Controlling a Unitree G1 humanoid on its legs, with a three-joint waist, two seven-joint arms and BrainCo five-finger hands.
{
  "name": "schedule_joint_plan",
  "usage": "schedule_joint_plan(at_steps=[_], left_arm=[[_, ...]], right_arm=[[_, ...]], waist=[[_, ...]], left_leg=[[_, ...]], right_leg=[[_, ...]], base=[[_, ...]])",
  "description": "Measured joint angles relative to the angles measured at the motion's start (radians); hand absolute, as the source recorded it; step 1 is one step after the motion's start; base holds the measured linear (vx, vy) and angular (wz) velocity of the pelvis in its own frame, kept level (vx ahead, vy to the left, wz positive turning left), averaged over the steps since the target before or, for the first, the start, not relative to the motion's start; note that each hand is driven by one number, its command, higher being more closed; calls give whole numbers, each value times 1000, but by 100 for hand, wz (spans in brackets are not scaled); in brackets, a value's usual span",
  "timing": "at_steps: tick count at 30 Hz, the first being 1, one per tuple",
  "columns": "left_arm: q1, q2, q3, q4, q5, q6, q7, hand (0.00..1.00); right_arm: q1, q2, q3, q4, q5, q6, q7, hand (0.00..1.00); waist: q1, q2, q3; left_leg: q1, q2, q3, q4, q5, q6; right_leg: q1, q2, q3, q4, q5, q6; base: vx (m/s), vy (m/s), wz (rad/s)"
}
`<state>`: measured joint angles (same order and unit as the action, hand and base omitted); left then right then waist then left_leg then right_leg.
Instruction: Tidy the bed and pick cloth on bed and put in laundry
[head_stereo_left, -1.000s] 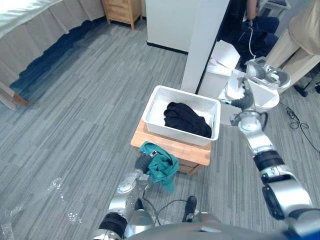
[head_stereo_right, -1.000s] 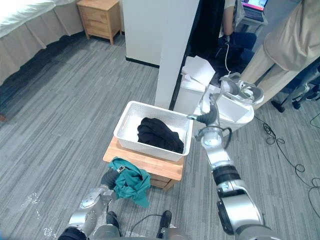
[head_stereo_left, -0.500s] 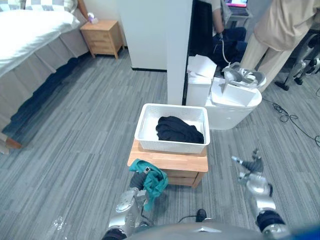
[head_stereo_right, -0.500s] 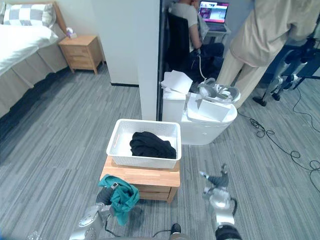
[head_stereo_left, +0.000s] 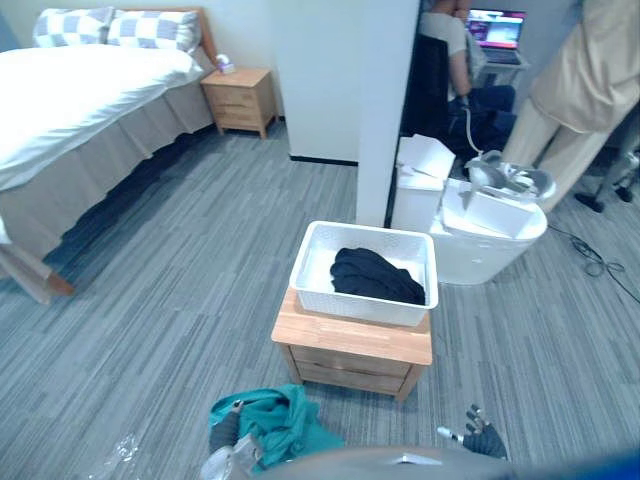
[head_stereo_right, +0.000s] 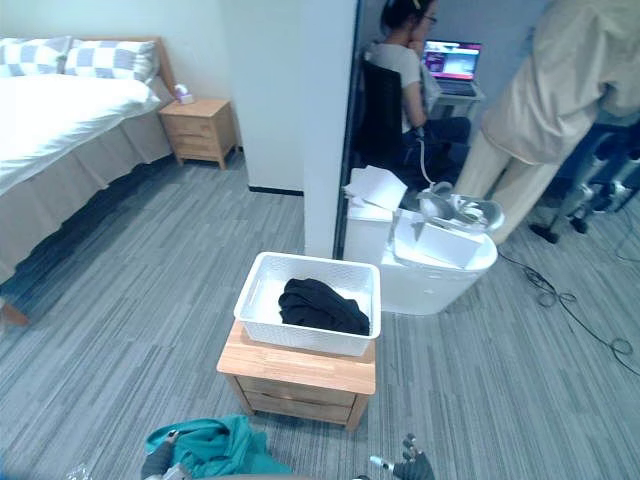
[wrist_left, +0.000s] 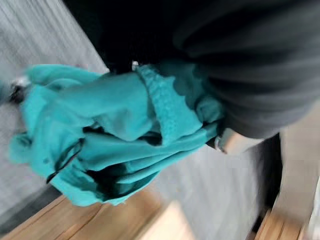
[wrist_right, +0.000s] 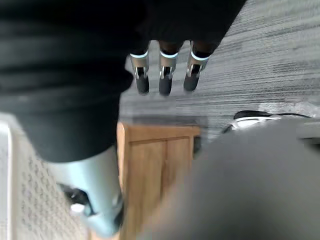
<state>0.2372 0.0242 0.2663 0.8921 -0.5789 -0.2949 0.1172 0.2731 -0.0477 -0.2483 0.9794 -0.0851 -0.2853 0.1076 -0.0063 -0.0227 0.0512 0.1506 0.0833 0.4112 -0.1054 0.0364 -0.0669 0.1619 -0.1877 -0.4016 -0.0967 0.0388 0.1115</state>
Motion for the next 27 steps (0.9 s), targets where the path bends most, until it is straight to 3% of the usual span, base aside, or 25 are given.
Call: schedule_joint_plan(at_steps=[4, 8, 10, 11, 13, 15, 18, 22, 27], left_arm=[[3, -1, 57, -45, -1, -79, 47, 100], [4, 12, 132, -179, 12, -156, 129, 100], [-6, 64, 137, -256, 105, -204, 216, 100], [-26, 106, 156, -301, 285, -295, 321, 100], [-113, 216, 214, -381, 221, -294, 276, 100], [-242, 366, 350, -475, 160, -257, 225, 100], [-371, 493, 400, -625, 176, -207, 154, 100], [-463, 549, 371, -716, 238, -187, 107, 100], [-585, 622, 184, -725, 318, -130, 62, 100]], right_arm=[[-4, -1, -19, 42, -5, 8, 35, 0], [-32, -9, -19, 71, 16, 34, 35, 0], [-48, -8, -18, 71, 51, 42, 33, 0], [-50, -8, -18, 68, 68, 44, 32, 0], [-44, -9, -19, 67, 92, 43, 32, 0], [-29, -17, -21, 56, 92, 37, 29, 0], [8, -21, -42, 33, 92, 7, 25, 0], [39, -17, -68, 26, 90, -25, 24, 0], [61, -18, -120, 28, 88, -29, 24, 0]], waist=[[16, 0, -13], [29, 2, -12], [32, 6, -10], [32, 10, -10], [34, 17, -10], [28, 39, -18], [21, 56, -24], [13, 69, -36], [-7, 63, -64]], left_leg=[[-24, -29, -105, 0, -7, 11], [-27, -43, -148, 2, -3, 19], [-27, -41, -147, 4, -5, 18], [-26, -37, -143, 7, -8, 14], [-18, -31, -129, 7, -8, 13], [-7, -20, -89, 8, -8, 13], [7, -6, -57, 7, -26, 5], [7, -6, -22, 4, -39, -1], [13, 7, -1, 8, -35, -10]], right_leg=[[38, -24, -106, 2, -31, 19], [57, -32, -144, 7, -37, 21], [56, -31, -143, 7, -38, 19], [57, -28, -140, 7, -41, 15], [64, -24, -137, 9, -42, 14], [54, -23, -120, 37, -47, 10], [41, -24, -95, 70, -57, 0], [19, -26, -55, 75, -79, 3], [-6, -4, -13, 79, -81, 1]], base=[[103, 24, 74], [145, 13, 39], [123, -17, 0], [101, -31, 0], [88, -34, -8], [45, -18, -26], [1, -5, -29], [-22, -6, -28], [17, -32, -22]])
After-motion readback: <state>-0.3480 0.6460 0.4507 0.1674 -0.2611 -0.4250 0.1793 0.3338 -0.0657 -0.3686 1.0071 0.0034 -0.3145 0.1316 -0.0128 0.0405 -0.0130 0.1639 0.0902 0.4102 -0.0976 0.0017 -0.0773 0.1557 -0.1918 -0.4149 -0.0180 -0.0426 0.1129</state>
